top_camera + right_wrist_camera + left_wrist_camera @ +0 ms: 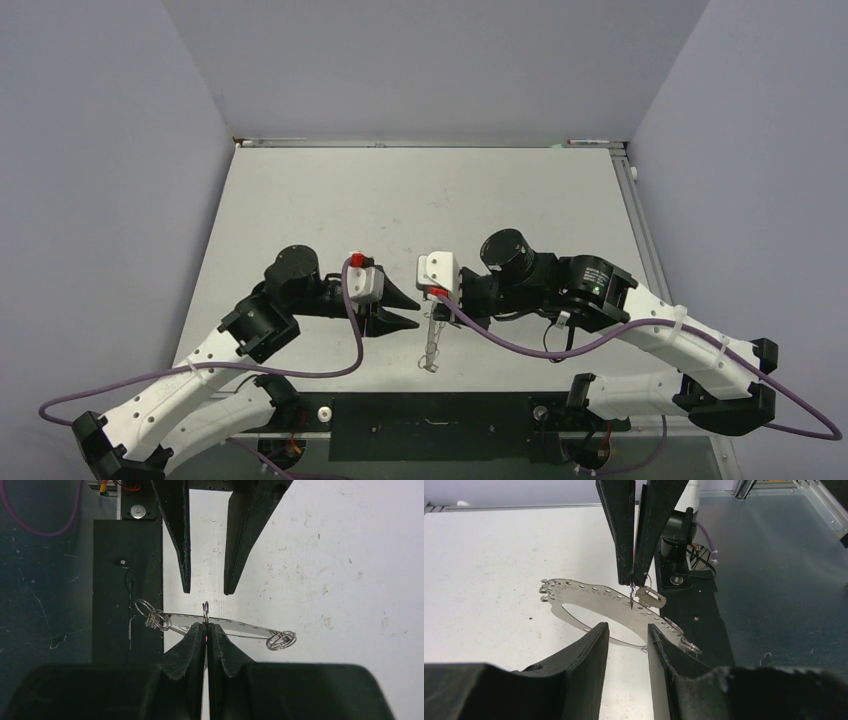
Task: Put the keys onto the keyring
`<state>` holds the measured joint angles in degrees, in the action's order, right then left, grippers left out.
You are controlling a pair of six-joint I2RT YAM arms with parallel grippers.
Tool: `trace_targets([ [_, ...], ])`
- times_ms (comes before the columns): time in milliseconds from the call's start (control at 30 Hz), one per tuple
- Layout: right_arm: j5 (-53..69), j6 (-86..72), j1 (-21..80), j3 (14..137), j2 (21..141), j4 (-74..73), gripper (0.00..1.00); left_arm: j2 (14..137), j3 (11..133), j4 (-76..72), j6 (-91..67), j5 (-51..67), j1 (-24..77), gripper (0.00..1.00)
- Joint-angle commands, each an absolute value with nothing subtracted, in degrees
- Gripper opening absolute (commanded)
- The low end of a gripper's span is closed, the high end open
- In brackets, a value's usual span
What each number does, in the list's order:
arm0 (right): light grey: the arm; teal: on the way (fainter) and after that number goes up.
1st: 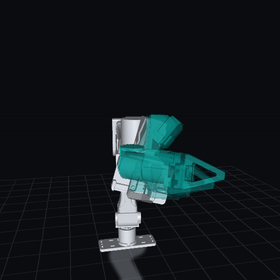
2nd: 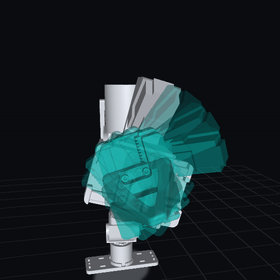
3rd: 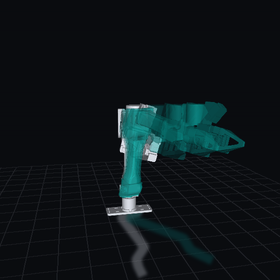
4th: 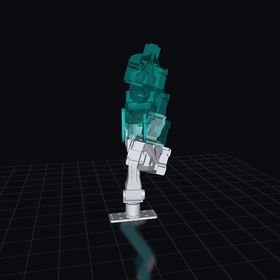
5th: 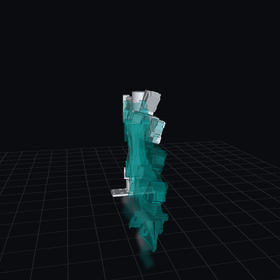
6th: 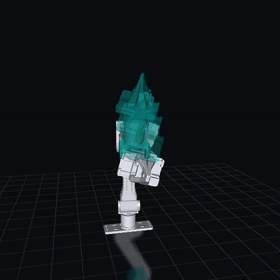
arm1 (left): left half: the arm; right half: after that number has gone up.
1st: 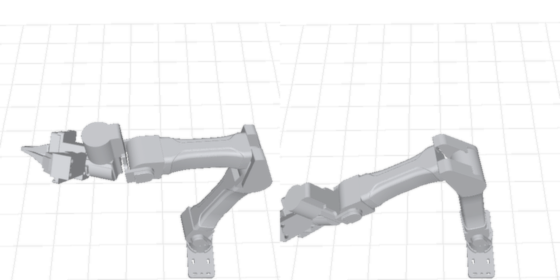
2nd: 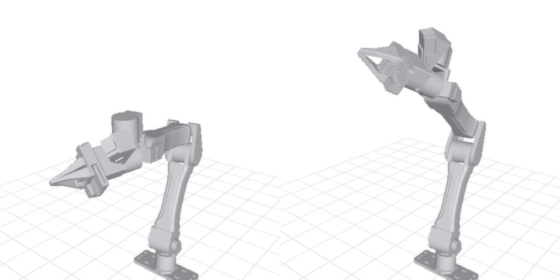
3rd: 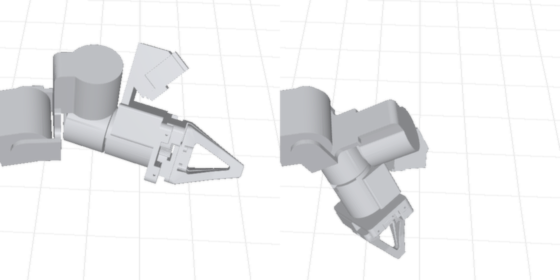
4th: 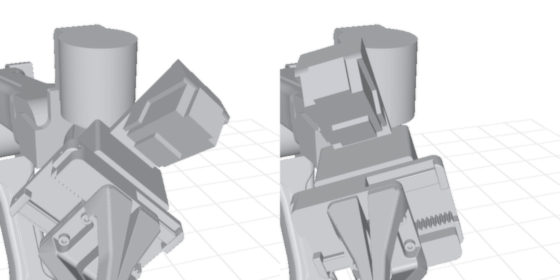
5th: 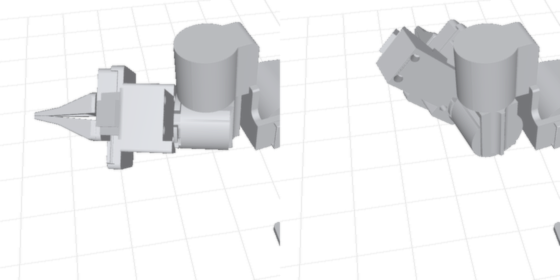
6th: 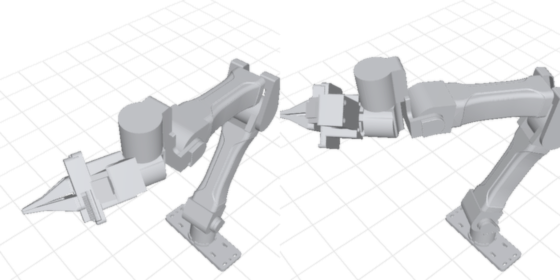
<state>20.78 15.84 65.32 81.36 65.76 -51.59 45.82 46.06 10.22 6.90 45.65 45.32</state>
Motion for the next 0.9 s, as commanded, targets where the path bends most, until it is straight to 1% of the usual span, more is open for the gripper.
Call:
trace_targets([
  [0, 19.9, 15.4, 66.1, 83.7, 65.4, -49.5, 0.05, 44.9, 45.1, 1.4, 1.6, 47.7, 45.9, 0.31],
  [200, 20.0, 15.9, 66.7, 83.6, 67.5, -49.3, 0.05, 44.9, 43.5, -1.2, 0.4, 47.1, 45.9, 0.32],
  [667, 20.3, 16.4, 67.2, 84.2, 69.9, -48.0, 0.05, 45.7, 42.9, -0.6, 0.5, 46.7, 45.9, 0.22],
  [767, 20.4, 16.7, 67.2, 84.1, 70.2, -47.6, 0.05, 45.9, 42.8, -0.6, 0.4, 46.5, 45.9, 0.12],
  [800, 20.4, 16.8, 67.2, 84.1, 70.2, -47.4, 0.05, 46.1, 42.9, -0.2, 0.5, 46.4, 45.8, 0.11],
  [867, 20.4, 16.9, 67.2, 84.0, 70.0, -47.1, 0.05, 46.7, 43.1, 0.9, 1.0, 46.0, 45.9, 0.1],
])
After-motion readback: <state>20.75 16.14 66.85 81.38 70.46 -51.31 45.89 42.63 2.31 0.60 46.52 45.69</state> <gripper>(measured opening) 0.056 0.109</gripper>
